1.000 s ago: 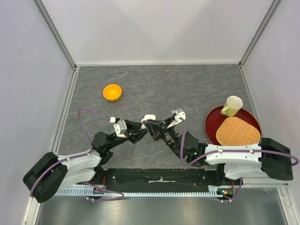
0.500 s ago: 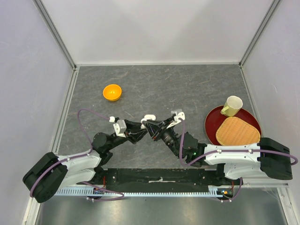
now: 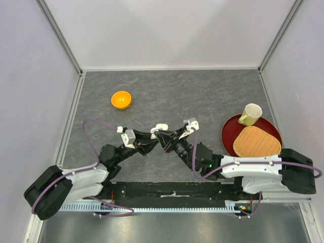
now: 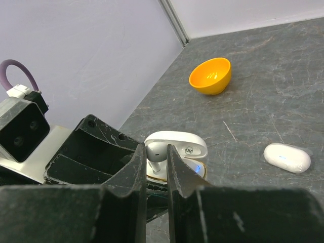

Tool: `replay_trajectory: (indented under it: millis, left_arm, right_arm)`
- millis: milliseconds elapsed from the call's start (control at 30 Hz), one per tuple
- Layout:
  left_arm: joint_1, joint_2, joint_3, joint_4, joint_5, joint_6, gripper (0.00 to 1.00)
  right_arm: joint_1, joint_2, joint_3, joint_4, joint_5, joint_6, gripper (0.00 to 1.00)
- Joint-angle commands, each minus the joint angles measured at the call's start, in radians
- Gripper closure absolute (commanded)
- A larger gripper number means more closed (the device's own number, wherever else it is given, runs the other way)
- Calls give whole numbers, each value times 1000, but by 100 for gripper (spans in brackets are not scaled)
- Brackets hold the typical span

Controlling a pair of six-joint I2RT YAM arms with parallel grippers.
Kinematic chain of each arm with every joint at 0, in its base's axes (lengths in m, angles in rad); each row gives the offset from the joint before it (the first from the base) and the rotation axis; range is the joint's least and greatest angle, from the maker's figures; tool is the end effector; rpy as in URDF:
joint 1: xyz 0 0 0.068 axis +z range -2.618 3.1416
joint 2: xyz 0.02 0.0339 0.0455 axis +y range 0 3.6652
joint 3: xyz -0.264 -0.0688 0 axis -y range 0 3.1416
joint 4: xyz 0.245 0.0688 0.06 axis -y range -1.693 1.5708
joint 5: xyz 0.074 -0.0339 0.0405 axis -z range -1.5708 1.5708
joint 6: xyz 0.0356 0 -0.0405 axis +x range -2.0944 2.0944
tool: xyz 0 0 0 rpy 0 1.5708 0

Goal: Insert the wireless bluetooth earbuds into the charging case
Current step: Place the earbud in the charging case.

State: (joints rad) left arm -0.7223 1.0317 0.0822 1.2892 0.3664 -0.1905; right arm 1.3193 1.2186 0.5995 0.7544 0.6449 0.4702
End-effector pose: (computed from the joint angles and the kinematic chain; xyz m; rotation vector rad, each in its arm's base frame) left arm 0.1244 -0.1266 0.2115 0.6586 1.1446 -1.0086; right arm 0.0866 0.2511 0.2818 -0.0910 1.5396 0.9858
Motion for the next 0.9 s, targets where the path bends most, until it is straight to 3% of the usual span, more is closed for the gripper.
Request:
replay_trajectory:
  millis: [0,433,867]
  left_arm:
    - [4,-15,5,346,-43,-20,98]
    - [4,-16,2,351,-14,-20,98]
    - [4,-18,-10,375,-30,-17,98]
  right_arm:
    - [21,1,36,-18,-37,11,100]
    - [21,30,31,89,2,5,100]
    - [20,67,23,85,-25,51,100]
